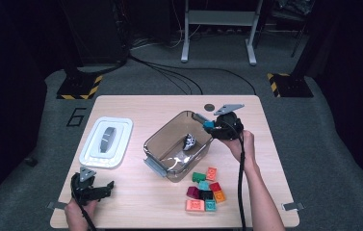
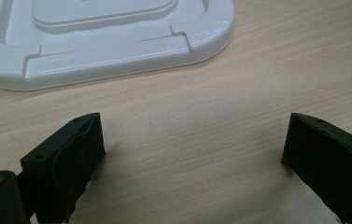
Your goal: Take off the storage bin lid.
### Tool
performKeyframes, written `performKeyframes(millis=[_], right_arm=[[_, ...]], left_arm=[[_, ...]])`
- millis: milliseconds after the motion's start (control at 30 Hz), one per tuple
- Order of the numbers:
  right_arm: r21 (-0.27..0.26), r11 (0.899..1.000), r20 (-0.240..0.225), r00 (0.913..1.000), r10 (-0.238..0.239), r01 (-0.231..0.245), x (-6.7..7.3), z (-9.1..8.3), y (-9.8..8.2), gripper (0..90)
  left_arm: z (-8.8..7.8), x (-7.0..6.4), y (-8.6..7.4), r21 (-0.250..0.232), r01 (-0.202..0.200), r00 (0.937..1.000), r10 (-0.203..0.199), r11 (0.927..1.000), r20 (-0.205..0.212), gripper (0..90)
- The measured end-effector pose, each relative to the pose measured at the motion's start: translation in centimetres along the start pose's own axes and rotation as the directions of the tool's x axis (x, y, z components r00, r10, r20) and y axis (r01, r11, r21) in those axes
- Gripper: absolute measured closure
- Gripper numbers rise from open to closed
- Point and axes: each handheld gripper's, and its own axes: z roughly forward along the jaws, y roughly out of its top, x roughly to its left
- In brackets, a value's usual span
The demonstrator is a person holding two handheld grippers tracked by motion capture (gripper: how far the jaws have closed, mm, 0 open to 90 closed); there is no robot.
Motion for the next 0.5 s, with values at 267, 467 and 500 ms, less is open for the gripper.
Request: performKeyframes(millis=[267,467,500], right_arm=[[0.018,1.0,0.008,0.9999,-0.01,0.01,0.12,0.05,-0.24,58.9],[0.009,0.999,0.028,0.9988,-0.041,0.04,0.12,0.35,-0.31,58.1],[0.019,0.999,0.031,0.9988,-0.037,0.036,0.21,0.4,-0.38,57.4]], left_arm=[[0.0,0.0,0.0,0.001,0.0,1.0,0.0,1.0,0.0,5.3],[0.0,0.01,0.0,0.001,0.0,1.0,0.0,1.0,0.0,5.3],[0.0,0.0,0.0,0.001,0.0,1.0,0.0,1.0,0.0,5.3]])
